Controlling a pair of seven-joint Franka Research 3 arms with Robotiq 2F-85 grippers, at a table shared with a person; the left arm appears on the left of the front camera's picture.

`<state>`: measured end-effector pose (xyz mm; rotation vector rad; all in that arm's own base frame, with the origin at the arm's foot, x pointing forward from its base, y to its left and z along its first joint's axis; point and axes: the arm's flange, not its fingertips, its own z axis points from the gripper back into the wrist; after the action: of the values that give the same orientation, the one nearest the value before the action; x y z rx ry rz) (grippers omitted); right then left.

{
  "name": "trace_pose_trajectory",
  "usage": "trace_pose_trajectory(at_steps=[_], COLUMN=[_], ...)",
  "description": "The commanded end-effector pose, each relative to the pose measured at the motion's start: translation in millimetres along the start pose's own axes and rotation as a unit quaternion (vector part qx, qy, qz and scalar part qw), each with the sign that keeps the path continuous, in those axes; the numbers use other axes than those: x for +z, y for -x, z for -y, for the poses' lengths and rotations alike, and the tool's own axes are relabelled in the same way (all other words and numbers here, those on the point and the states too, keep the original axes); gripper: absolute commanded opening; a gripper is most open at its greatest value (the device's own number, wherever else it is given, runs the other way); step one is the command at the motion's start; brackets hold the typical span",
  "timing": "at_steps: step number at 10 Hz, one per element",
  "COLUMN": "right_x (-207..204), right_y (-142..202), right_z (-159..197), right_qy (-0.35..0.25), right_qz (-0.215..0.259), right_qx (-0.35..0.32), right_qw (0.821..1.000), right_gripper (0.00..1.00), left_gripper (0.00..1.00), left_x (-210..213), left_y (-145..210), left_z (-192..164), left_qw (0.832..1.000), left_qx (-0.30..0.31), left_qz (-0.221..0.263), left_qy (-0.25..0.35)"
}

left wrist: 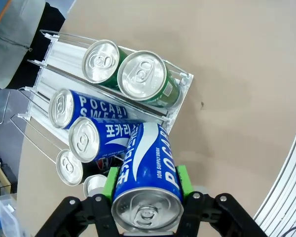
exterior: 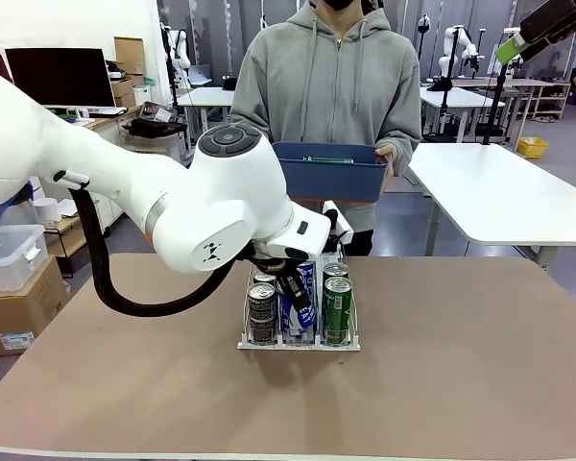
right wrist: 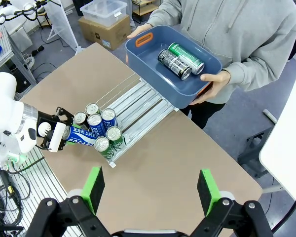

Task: Fill the beverage cans into the dispenser.
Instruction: Place the picked Ionic drink in the line of the Automatic Can Dispenser with the same cans.

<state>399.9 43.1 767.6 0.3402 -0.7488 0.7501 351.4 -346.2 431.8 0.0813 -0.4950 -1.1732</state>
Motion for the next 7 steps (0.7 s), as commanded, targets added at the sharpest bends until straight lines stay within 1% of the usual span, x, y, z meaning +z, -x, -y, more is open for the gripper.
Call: trace_pose_trajectory(at_steps=[1,7], right_x=[0,0], right_y=[1,1], right_z=[0,0], right_qy=[0.002,0.002], right_qz=[0.004,0.004], right_qx=[-0.002,-0.002], right_qw=[1.000,1.000], right_gripper=[1.00,1.00], left_gripper=[0.57,0.57], left_x=[-1,-25], left_y=[4,-9], left_z=[-24,-40], left_qw=[0.999,0.999], left_qx=[0.017,0.026], left_qz=[-0.015,-0.023], left_qy=[-0.046,-0.038])
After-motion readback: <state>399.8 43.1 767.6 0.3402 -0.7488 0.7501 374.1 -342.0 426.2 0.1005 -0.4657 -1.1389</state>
